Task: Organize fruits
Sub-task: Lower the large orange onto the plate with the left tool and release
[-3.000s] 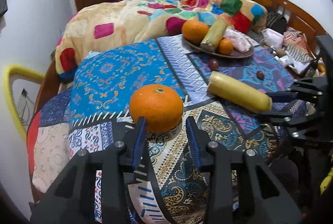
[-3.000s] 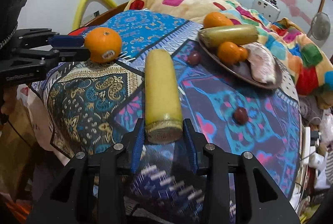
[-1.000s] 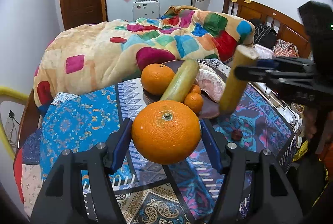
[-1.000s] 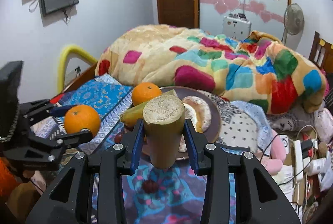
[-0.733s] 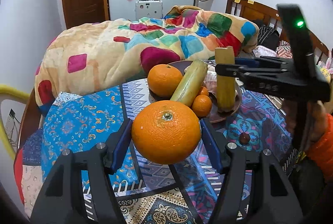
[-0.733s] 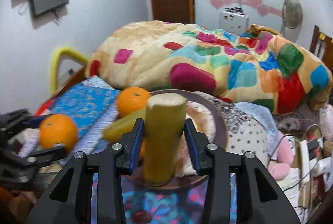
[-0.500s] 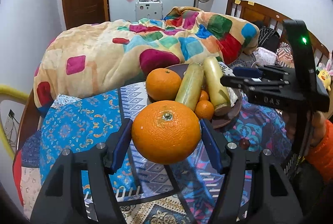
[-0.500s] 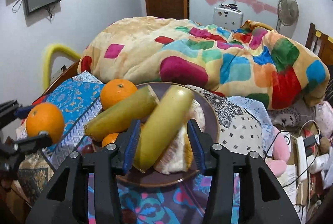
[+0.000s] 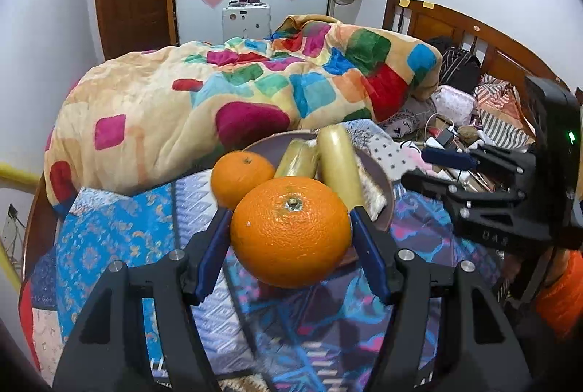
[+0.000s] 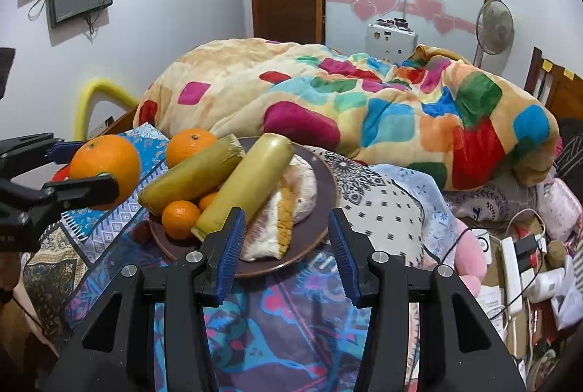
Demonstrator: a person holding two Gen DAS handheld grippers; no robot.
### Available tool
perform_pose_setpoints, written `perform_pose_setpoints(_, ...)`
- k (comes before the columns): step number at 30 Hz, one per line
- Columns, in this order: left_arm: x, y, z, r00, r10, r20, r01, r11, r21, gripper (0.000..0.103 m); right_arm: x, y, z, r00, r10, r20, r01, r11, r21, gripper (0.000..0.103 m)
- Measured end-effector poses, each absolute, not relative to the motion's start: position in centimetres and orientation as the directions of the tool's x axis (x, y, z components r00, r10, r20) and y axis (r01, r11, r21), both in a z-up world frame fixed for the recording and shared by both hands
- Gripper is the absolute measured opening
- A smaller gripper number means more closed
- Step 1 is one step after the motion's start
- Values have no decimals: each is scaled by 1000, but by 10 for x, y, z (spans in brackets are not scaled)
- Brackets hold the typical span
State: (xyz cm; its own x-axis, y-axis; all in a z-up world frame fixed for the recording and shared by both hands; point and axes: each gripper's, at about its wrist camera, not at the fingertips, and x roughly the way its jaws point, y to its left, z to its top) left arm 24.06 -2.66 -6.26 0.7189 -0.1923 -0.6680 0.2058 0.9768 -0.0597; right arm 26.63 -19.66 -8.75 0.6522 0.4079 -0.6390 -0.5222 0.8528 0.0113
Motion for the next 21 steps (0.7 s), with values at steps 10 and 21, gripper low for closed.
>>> perform_pose_setpoints(10, 295, -36, -46, 744, -127, -656, 156, 988, -14, 65, 276, -211, -94, 654, 431, -621, -525, 850, 36, 44)
perform_pose_setpoints(21, 360, -34, -72, 691, -75, -719, 87, 996, -20, 65, 304, -206, -99, 666, 427, -611, -526, 850, 21, 44)
